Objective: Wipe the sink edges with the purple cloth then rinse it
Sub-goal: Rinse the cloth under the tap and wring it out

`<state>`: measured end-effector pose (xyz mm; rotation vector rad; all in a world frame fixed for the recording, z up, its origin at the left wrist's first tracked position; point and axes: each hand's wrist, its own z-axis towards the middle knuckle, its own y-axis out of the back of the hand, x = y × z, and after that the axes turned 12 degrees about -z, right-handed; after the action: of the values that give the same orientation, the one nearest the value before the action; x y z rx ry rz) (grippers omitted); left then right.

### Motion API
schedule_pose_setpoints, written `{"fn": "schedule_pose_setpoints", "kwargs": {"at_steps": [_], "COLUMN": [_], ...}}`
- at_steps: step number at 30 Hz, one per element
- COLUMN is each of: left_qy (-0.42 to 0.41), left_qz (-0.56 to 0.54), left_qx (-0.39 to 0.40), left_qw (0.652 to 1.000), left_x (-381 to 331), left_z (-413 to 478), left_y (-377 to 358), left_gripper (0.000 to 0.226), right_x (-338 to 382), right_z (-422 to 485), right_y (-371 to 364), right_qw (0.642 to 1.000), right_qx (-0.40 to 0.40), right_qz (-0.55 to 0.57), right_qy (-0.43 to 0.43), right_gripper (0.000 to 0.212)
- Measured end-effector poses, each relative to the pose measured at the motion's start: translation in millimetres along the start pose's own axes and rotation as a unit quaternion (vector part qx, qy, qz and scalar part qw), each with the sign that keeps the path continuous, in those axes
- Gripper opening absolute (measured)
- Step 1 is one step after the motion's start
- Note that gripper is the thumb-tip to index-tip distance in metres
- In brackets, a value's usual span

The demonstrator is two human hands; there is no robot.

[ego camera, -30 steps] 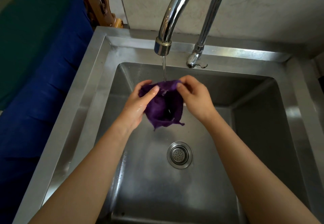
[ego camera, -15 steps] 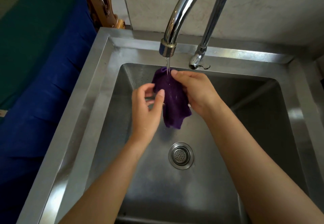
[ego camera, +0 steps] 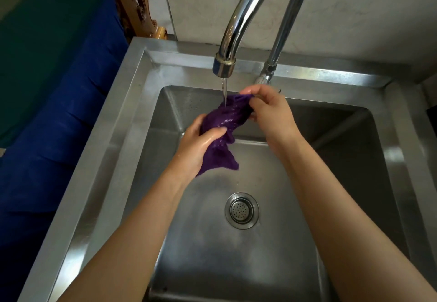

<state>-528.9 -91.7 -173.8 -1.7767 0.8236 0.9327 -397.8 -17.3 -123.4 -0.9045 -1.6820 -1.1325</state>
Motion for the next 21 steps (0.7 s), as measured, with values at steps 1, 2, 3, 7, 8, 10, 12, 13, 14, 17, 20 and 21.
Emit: {"fn": "schedule_pose_setpoints", "kwargs": {"at_steps": [1,2,3,7,8,10,12,13,14,17,20,21], "left_qy": [0.003,0.004,0.006,0.038,0.052,0.079,0.097,0.100,0.097,0.041,0.011,0.012], "left_qz": [-0.038,-0.072,-0.104,-0.233,-0.260,-0.304,-0.334,-0.334,-0.327,-0.238,-0.095,-0.085], "left_qx": [0.005,0.002,-0.010,-0.090,-0.103,-0.118,-0.122,-0.118,-0.111,-0.076,-0.046,-0.044], "left_qw": [0.999,0.997,0.994,0.968,0.959,0.942,0.930,0.930,0.934,0.967,0.994,0.995], "left_x": [-4,-6,-7,-14,-15,-17,-17,-15,-17,-17,-11,-8], "left_z": [1,3,5,10,12,12,12,13,12,16,16,15], "left_y": [-3,-6,-9,-22,-24,-30,-36,-37,-37,-19,-6,-6], "left_gripper": [0.019,0.017,0.020,0.047,0.038,0.019,0.013,0.011,0.007,0.032,0.040,0.037], "right_x": [-5,-13,-19,-48,-56,-71,-76,-76,-75,-62,-49,-42], "right_z": [-1,-3,-6,-23,-25,-23,-21,-20,-18,-16,-14,-16], "right_y": [-2,-4,-8,-22,-27,-33,-37,-38,-39,-32,-31,-35], "right_qw": [1.000,1.000,1.000,0.997,0.992,0.983,0.971,0.960,0.947,0.935,0.976,0.990], "right_qx": [-0.005,-0.008,-0.002,0.028,0.023,0.021,0.065,0.097,0.117,0.077,0.000,-0.015], "right_qz": [-0.003,-0.013,-0.020,0.030,0.062,0.055,0.057,0.107,0.157,0.236,0.159,0.095], "right_qy": [-0.007,-0.009,-0.008,-0.069,-0.103,-0.174,-0.222,-0.242,-0.254,-0.253,-0.150,-0.103], "right_gripper": [0.027,0.028,0.030,0.025,0.017,0.021,0.048,0.054,0.057,0.056,0.044,0.041]}}
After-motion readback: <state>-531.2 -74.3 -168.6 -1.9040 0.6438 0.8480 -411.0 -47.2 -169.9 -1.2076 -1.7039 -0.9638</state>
